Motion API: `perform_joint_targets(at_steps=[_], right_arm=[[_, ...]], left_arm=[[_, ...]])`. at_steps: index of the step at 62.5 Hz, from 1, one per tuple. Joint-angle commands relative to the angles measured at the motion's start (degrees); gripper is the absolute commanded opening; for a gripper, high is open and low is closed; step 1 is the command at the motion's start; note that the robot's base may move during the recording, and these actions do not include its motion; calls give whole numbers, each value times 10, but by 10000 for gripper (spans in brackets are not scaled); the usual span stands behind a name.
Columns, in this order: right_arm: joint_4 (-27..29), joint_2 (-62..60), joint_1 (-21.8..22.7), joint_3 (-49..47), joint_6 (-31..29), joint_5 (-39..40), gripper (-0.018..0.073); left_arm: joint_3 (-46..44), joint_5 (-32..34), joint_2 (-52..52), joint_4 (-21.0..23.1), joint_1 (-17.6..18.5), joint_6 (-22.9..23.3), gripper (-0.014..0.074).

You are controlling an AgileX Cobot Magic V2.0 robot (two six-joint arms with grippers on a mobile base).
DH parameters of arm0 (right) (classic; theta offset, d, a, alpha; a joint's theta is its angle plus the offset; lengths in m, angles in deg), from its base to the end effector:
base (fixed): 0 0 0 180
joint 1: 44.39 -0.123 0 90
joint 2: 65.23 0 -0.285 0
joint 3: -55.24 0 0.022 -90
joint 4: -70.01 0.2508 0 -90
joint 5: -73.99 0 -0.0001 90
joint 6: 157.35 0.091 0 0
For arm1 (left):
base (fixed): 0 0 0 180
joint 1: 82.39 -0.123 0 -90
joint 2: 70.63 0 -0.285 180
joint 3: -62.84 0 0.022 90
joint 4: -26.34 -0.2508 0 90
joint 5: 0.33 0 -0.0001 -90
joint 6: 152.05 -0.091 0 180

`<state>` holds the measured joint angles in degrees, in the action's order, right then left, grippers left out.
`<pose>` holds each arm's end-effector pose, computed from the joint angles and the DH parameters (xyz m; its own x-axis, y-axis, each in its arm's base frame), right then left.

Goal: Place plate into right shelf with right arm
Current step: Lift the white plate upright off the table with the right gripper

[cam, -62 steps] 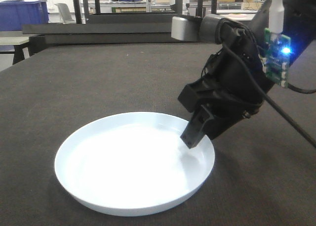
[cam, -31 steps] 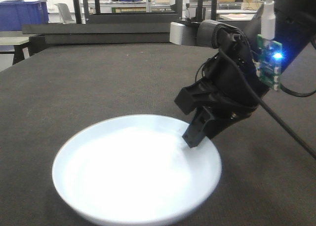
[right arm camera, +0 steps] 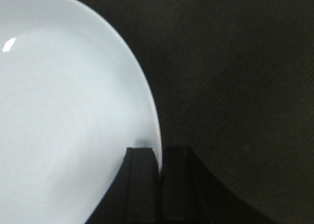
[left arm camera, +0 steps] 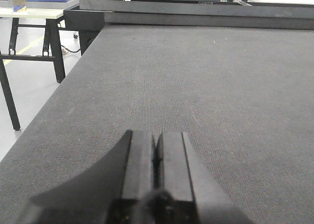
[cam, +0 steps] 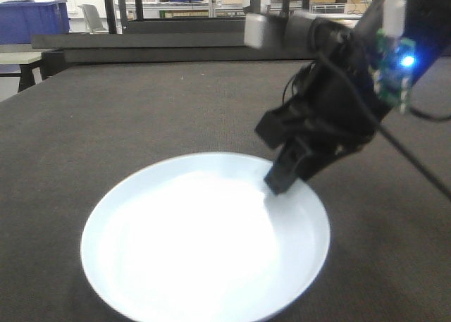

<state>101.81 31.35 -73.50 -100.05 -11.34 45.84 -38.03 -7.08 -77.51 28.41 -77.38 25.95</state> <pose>0.2580 0.1696 0.2218 -0.6639 -0.4726 -0.5795 -0.6579 0.7375 0.1524 0.0564 -0.0053 0.1921 -0.0480 0.0032 -0.9988 0.0915 0.9958 -0.0012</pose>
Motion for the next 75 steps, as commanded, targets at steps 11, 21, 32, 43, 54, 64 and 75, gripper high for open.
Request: perform_joint_targets(at_steps=[11, 21, 32, 43, 54, 64, 75], right_arm=[[1, -172, 3, -12, 13, 12, 56], [1, -283, 3, -3, 26, 12, 56], [1, -414, 3, 30, 26, 43, 56], [1, -541, 3, 86, 26, 96, 56], [1, -666, 3, 153, 26, 106, 56], [2, -773, 3, 213, 26, 139, 56], [8, -854, 3, 283, 26, 273, 56]], left_arm=[[5, 50, 4, 3, 4, 2, -47], [5, 50, 4, 3, 4, 2, -47], [5, 50, 4, 3, 4, 2, -47], [5, 50, 4, 3, 4, 2, -47], [5, 50, 4, 3, 4, 2, -47], [5, 50, 4, 3, 4, 2, -47], [5, 50, 4, 3, 4, 2, -47]])
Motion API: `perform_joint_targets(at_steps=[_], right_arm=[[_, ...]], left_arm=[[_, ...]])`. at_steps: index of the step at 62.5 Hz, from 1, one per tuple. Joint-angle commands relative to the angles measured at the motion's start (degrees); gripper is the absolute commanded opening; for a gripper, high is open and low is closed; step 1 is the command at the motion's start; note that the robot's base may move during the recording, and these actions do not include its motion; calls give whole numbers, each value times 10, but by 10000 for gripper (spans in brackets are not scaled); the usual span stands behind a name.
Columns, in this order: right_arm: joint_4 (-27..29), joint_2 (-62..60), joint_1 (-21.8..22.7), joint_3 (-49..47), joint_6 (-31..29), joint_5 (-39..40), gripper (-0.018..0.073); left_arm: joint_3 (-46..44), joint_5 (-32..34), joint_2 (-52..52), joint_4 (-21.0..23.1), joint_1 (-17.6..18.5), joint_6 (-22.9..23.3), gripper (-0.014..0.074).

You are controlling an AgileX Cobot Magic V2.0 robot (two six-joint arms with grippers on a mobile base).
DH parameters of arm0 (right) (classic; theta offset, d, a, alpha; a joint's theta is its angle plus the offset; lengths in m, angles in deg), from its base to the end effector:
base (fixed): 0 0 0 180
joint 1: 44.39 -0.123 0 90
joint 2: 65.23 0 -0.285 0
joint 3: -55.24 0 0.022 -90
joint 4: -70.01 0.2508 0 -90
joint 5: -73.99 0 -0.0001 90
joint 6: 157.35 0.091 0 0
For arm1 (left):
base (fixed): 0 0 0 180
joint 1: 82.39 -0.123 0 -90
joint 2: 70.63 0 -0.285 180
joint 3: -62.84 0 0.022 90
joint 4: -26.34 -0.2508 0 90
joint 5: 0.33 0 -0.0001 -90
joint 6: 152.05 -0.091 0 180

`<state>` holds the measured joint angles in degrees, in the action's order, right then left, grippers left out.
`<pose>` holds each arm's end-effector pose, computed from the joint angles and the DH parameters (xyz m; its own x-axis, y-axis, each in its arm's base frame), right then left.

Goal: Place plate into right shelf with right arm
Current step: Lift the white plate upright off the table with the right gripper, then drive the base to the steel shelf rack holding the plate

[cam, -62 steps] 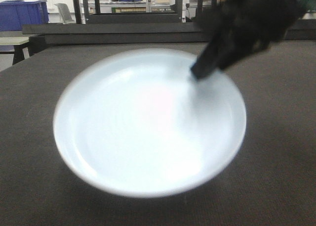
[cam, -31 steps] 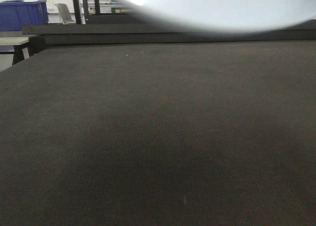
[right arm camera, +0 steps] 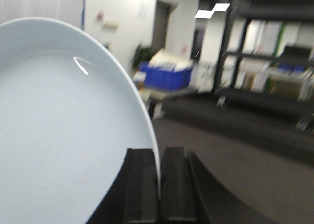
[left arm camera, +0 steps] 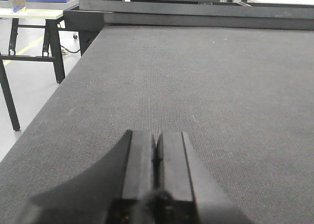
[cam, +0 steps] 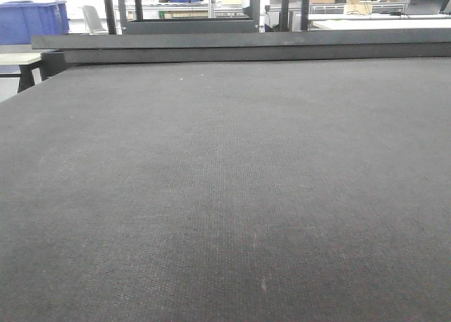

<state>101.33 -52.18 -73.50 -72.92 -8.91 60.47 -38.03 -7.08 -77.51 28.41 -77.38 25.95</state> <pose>0.0190 0.0233 0.3347 0.2137 0.1001 -0.9718 -0.5827 0.8115 -0.0445 0.0564 -0.0053 0.1921 -0.0480 0.0032 -0.9988 0.0915 0.9958 -0.0012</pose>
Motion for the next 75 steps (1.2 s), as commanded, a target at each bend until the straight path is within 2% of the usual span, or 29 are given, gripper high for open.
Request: perform_joint_targets(at_steps=[1, 10, 14, 34, 45, 75], right_arm=[[13, -22, 3, 18, 1, 141, 56], [13, -32, 3, 66, 1, 259, 56], [13, -32, 3, 76, 1, 273, 56], [14, -32, 3, 78, 2, 264, 56], [20, -32, 3, 78, 2, 220, 56], [20, -32, 3, 78, 2, 218, 56]], left_arm=[[5, 50, 4, 3, 4, 2, -47], [5, 50, 4, 3, 4, 2, -47], [5, 50, 4, 3, 4, 2, -47], [5, 50, 4, 3, 4, 2, -47], [5, 50, 4, 3, 4, 2, -47], [5, 50, 4, 3, 4, 2, -47]])
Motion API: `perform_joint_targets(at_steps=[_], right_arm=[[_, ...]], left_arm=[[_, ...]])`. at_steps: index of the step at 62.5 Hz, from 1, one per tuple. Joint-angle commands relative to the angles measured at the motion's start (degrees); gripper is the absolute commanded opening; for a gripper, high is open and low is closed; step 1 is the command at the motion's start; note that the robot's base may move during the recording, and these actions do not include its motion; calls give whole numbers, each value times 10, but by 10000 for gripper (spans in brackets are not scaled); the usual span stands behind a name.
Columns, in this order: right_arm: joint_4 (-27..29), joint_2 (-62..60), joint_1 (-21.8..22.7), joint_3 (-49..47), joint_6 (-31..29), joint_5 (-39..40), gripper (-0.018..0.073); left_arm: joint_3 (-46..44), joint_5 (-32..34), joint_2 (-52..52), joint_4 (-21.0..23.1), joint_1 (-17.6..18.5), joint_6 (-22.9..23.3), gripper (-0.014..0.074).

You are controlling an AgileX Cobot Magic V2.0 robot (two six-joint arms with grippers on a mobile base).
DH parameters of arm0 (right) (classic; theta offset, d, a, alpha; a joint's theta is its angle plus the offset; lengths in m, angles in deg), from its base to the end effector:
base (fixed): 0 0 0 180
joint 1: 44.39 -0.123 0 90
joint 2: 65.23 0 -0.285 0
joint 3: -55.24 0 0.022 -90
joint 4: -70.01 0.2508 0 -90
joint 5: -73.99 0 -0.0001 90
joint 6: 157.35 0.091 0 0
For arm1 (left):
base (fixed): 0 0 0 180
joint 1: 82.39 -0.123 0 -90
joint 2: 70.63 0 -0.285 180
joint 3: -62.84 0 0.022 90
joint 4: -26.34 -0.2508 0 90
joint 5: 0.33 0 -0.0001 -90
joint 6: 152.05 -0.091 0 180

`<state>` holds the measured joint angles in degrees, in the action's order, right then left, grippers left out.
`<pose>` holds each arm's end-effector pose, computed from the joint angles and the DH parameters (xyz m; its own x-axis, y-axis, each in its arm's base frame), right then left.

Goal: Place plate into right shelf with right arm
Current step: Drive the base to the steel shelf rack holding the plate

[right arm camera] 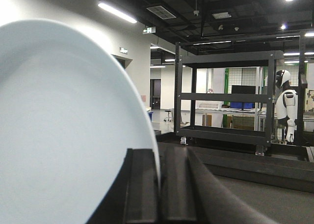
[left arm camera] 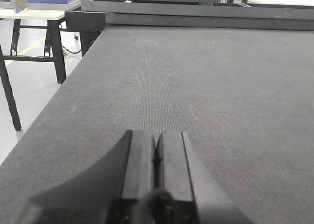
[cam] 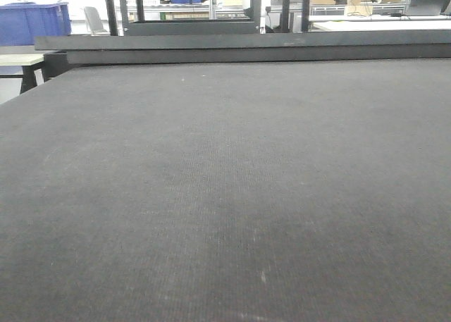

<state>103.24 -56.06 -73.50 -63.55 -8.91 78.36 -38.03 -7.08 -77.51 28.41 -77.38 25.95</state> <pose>0.0289 0.0118 0.3092 0.3325 0.2170 -0.9178 -0.4620 0.8859 0.0420 0.0564 -0.0053 0.1921 -0.0480 0.0032 -0.9988 0.0915 0.9958 -0.0012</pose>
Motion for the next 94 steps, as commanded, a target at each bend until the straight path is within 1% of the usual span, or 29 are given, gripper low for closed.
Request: perform_joint_targets(at_steps=[1, 94], right_arm=[[1, 7, 3, -16, 2, 39, 56], [1, 7, 1, -16, 2, 40, 56]], left_arm=[[5, 50, 4, 3, 4, 2, -47], [5, 50, 4, 3, 4, 2, -47]])
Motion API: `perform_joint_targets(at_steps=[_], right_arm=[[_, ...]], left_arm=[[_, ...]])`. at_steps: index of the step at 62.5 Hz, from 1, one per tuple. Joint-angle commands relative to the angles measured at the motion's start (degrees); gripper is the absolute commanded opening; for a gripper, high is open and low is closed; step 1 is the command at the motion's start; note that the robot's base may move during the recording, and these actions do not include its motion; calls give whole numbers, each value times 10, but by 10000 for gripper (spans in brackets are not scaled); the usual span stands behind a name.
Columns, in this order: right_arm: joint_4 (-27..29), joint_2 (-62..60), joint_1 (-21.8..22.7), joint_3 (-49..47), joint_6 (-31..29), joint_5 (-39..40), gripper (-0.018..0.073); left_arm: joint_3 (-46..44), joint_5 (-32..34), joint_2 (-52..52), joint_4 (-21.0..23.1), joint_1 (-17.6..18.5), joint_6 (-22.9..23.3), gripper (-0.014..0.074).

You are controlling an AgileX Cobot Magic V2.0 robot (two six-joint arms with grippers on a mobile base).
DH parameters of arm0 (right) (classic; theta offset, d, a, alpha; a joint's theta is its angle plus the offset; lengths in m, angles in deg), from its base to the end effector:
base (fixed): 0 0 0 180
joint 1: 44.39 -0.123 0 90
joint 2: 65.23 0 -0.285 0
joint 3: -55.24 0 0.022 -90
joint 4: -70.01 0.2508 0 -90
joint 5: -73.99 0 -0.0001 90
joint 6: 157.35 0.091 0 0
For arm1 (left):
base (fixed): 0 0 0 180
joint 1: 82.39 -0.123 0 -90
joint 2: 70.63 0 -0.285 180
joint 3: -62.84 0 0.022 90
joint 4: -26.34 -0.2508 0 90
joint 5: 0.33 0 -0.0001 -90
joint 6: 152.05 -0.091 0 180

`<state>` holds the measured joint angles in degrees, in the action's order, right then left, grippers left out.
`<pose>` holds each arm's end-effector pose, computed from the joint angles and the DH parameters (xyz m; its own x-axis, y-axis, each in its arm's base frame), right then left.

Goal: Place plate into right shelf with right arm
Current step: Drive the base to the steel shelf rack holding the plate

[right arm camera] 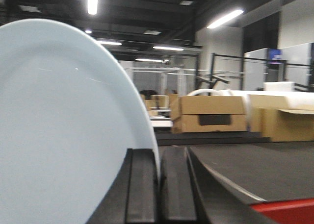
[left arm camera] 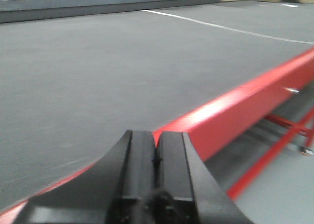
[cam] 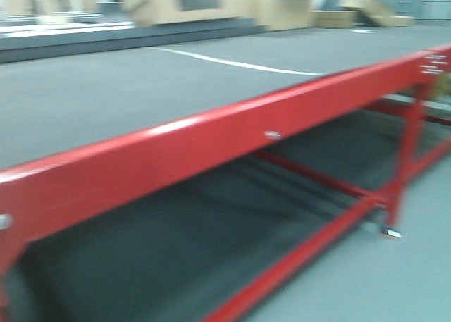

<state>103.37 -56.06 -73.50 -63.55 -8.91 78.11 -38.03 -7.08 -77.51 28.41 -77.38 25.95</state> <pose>0.0290 0.0121 0.3089 0.3284 0.2174 -0.9192 -0.4645 0.8845 0.0433 0.0564 -0.0053 0.1921 -0.0480 0.0032 -0.9988 0.0915 0.9958 -0.0012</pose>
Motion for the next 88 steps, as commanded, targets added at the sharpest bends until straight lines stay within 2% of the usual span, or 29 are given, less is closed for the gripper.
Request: perform_joint_targets(at_steps=[1, 88], right_arm=[[0, 7, 1, -16, 2, 42, 56], [0, 7, 2, -16, 2, 40, 56]], left_arm=[[5, 50, 4, 3, 4, 2, -47], [5, 50, 4, 3, 4, 2, -47]])
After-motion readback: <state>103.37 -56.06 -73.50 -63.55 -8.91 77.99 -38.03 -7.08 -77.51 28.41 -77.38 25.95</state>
